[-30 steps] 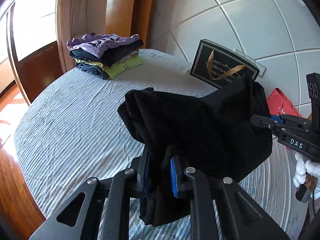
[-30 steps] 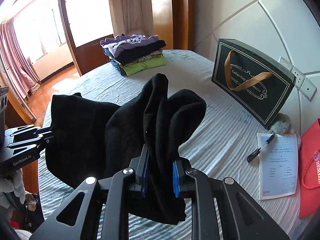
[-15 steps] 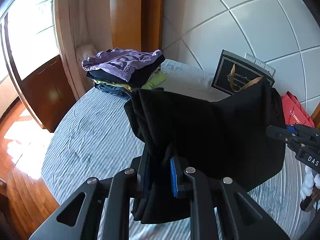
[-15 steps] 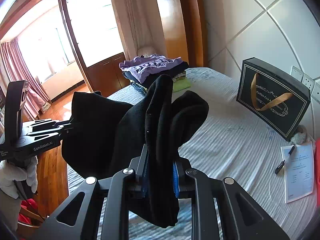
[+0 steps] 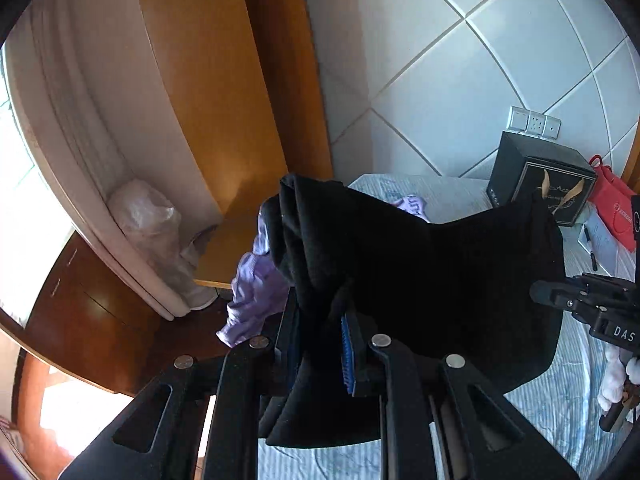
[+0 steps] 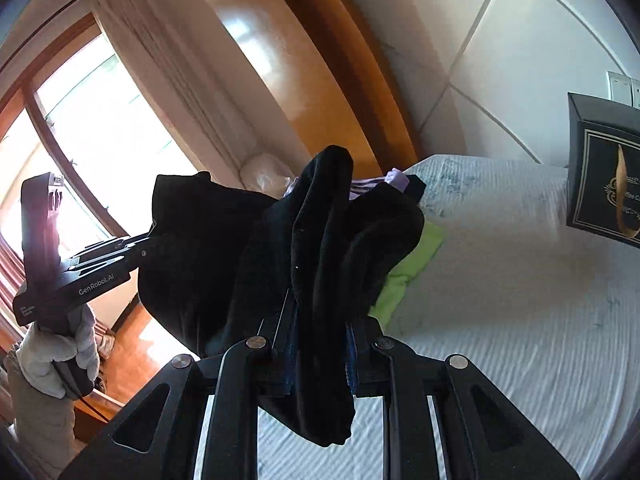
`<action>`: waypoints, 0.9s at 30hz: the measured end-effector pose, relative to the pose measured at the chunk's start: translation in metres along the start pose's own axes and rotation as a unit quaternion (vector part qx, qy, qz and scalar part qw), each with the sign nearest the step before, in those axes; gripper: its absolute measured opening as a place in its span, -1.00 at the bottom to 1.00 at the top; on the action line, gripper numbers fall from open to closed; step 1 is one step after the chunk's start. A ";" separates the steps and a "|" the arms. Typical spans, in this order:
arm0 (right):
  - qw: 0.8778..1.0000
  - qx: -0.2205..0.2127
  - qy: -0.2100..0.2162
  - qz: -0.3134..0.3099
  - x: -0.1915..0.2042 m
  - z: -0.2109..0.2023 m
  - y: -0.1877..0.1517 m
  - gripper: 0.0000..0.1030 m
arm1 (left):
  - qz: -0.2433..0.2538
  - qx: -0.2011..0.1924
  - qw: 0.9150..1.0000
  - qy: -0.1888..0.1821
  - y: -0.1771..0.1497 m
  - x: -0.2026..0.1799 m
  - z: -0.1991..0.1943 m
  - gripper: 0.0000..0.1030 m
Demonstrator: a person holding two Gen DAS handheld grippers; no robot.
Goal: Fold clothes
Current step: 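Lower the folded shirt onto the clothes stack and open both grippers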
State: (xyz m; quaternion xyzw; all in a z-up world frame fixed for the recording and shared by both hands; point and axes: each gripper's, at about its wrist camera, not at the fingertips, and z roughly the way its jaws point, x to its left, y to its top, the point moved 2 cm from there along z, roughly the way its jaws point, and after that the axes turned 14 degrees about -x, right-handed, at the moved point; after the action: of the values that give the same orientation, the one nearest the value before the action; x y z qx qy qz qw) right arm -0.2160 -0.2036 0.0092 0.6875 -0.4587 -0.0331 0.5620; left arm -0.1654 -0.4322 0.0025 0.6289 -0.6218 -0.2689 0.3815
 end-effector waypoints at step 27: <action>0.987 0.028 -0.160 -0.001 -0.004 0.115 0.007 0.66 | -0.041 -0.003 0.999 0.011 -0.036 0.078 0.115 0.34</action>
State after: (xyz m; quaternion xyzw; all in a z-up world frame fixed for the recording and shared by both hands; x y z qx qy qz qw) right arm -0.2870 -0.2854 -0.0291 0.6893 -0.5430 -0.1305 0.4616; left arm -0.2319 -0.5287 -0.0812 0.6553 -0.5905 -0.2793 0.3792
